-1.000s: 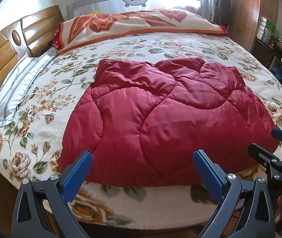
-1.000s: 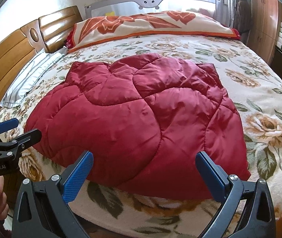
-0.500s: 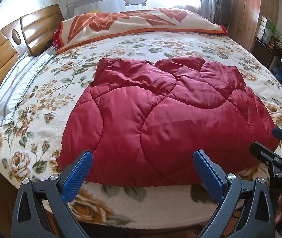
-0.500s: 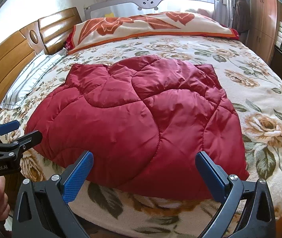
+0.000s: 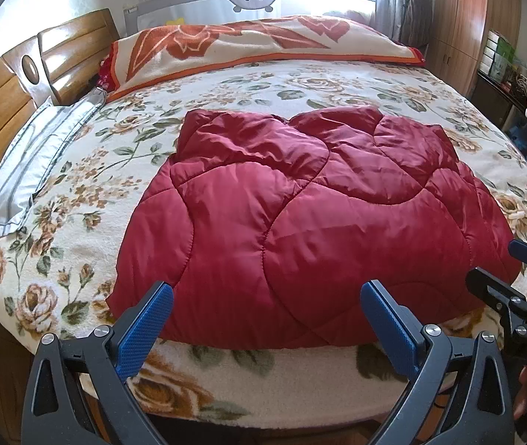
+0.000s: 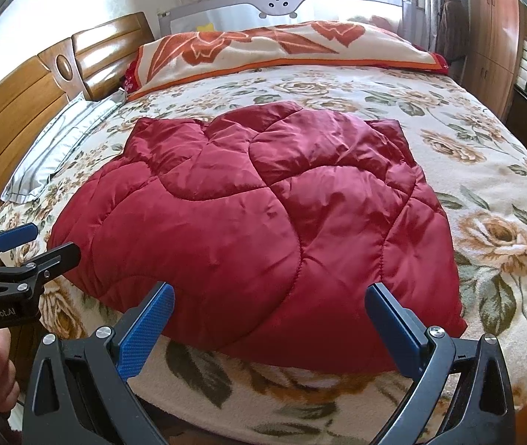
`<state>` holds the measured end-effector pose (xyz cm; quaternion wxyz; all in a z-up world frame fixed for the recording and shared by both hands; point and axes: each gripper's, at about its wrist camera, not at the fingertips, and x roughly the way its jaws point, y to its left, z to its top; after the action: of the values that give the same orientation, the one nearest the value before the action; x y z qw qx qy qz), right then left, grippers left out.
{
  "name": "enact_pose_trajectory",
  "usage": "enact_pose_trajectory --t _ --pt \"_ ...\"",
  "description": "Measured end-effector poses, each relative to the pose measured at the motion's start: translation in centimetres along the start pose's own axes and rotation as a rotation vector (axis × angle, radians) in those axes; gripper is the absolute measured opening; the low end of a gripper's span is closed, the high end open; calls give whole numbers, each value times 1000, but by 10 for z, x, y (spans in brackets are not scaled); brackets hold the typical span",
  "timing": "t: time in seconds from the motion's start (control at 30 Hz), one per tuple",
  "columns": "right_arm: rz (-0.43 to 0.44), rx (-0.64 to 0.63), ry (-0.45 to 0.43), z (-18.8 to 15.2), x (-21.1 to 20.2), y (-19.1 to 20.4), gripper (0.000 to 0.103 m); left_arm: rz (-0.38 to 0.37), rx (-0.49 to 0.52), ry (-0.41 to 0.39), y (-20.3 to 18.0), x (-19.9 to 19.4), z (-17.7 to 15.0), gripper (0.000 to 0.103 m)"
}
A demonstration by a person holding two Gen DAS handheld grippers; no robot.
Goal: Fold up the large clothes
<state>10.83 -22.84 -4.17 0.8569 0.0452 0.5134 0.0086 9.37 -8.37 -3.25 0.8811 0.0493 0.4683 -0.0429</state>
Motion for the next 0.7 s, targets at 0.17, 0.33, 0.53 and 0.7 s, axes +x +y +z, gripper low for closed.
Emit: enact_pose_trajectory --t 0.17,0.33,0.53,0.7 --pt "1 0 -2 0 1 -1 103 1 -2 -1 1 0 0 102" --pt "5 -2 2 0 0 0 103 3 -2 -4 2 -1 0 102" --pt "5 -3 0 0 -2 1 103 5 -2 -5 2 -1 1 102" --pt "3 -2 -4 1 -3 2 103 6 3 -8 2 -2 2 102"
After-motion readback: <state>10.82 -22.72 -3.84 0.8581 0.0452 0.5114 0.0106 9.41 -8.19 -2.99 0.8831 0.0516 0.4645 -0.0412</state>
